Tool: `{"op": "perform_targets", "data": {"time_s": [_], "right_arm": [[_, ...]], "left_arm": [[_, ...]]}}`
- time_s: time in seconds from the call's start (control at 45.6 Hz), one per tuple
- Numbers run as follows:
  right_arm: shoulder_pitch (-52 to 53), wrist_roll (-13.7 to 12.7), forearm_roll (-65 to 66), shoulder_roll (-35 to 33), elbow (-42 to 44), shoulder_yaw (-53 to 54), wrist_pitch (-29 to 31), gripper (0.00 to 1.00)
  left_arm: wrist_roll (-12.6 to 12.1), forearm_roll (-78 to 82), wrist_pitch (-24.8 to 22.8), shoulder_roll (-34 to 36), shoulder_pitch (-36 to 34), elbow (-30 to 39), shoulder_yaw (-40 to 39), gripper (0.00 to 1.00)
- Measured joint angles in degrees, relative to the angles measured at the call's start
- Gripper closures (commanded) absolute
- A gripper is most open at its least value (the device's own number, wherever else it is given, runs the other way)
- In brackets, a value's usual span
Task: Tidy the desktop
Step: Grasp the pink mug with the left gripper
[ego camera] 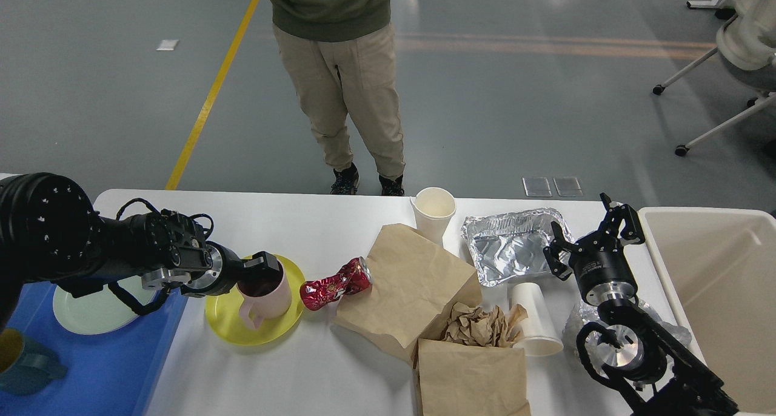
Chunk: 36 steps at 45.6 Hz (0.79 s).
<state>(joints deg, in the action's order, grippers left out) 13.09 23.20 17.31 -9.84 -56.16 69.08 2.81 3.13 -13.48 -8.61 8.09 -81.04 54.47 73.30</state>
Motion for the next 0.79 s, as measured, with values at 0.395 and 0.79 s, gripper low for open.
{"op": "perform_targets", "data": {"time_s": [0.395, 0.79], "right_arm": [[0.0, 0.0, 0.0, 0.0, 0.0, 0.0, 0.0, 0.0], [0.0, 0.0, 0.0, 0.0, 0.0, 0.0, 0.0, 0.0]], "left_arm": [[-0.1, 0.04, -0.37, -0.06, 1.34, 0.08, -1.63, 0.71], [-0.89, 0.05, -1.03, 0.47, 1.31, 0.54, -1.27, 1.0]]}}
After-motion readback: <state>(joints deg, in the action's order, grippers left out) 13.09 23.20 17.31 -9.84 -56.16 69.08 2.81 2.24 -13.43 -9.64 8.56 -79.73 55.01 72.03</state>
